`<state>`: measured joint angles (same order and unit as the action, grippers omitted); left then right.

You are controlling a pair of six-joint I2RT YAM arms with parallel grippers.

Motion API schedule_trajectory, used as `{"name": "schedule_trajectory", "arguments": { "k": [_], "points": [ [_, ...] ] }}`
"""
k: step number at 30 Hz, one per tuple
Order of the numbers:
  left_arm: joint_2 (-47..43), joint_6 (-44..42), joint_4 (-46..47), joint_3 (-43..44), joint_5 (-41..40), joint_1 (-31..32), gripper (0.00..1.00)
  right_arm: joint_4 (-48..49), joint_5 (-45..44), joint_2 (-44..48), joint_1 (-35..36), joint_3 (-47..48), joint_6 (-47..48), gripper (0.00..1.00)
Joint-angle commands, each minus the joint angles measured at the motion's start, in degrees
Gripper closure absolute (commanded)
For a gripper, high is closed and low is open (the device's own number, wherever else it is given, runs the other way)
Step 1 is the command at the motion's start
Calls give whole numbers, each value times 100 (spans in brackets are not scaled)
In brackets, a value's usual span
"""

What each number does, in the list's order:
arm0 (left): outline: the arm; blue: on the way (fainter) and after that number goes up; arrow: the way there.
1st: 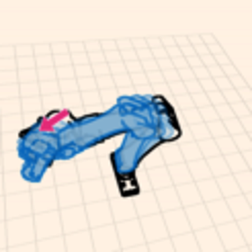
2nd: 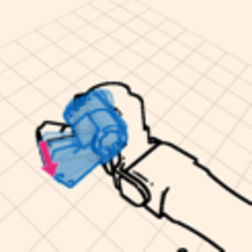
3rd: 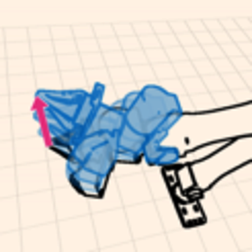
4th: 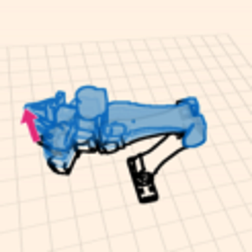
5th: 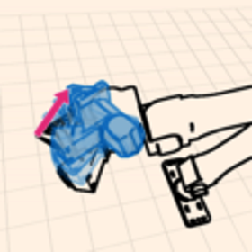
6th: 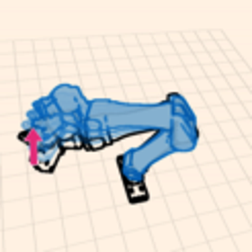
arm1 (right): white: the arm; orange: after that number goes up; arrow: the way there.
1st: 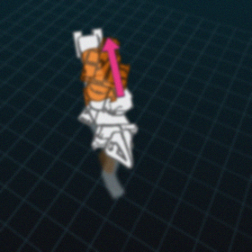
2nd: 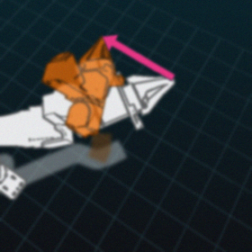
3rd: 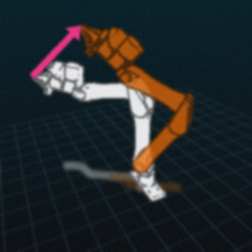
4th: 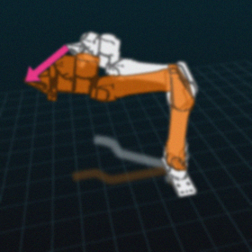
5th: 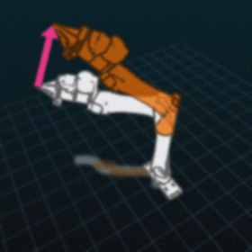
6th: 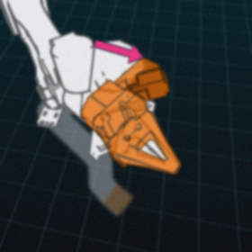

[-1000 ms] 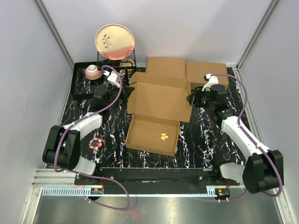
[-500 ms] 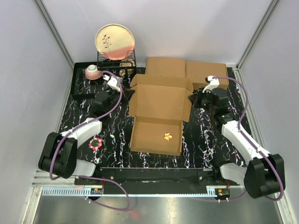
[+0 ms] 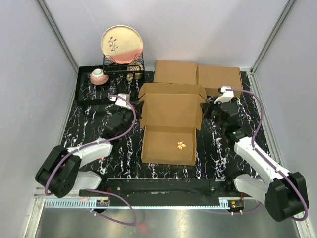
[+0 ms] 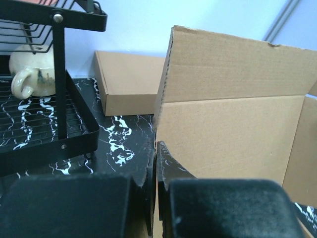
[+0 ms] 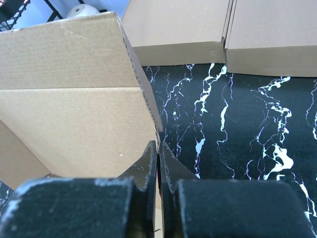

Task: Fold the paper box

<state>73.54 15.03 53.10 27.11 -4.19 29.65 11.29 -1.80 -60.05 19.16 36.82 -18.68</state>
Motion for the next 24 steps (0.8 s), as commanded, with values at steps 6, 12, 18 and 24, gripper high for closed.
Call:
{"name": "schedule_trajectory", "arguments": {
  "k": [6, 12, 18, 24],
  "points": [
    [169, 405, 1842, -374, -2683, 717, 100, 488, -1752, 73, 606, -87, -400, 100],
    [617, -87, 2826, -250, -3386, 1314, 100, 1040, -2473, 90, 940, -350, -514, 100],
    [1013, -360, 3654, -312, -3703, 1640, 100, 1620, -2878, 99, 1099, -701, -698, 100],
    [1339, -685, 4243, -452, -3854, 1930, 100, 2263, -3255, 37, 1450, -1062, -524, 100]
  ]
}}
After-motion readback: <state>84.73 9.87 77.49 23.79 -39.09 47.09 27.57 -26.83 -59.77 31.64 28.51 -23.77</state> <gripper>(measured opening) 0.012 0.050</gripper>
